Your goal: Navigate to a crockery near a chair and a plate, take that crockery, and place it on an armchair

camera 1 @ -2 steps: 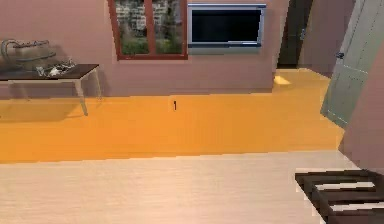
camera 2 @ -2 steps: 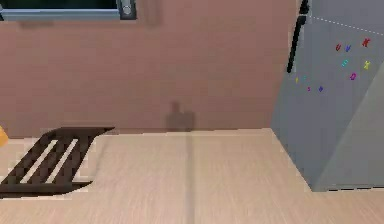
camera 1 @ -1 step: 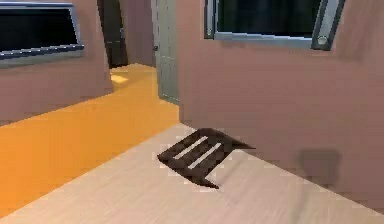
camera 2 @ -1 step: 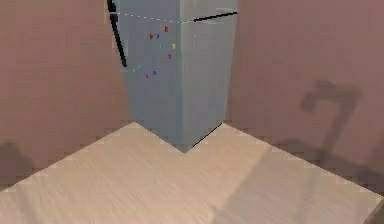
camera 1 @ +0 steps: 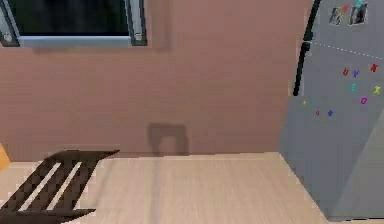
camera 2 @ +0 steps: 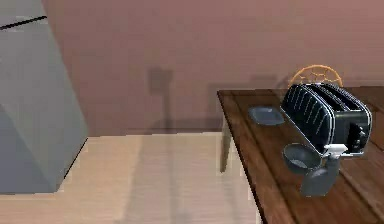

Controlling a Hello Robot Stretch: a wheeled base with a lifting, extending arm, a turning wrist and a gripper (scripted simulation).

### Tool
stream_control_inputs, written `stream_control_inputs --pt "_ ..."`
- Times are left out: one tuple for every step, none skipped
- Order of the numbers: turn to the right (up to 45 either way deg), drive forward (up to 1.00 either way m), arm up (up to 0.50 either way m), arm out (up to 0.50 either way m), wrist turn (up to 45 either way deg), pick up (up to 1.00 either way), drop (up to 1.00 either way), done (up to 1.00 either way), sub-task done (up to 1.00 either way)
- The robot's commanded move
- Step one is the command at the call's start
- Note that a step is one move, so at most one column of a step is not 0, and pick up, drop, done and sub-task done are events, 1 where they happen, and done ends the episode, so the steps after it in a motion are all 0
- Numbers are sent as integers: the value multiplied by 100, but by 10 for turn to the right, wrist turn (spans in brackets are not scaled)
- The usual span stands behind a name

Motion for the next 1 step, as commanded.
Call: stream_control_inputs --pt "300 0 0 0 0 0 0 0 0"
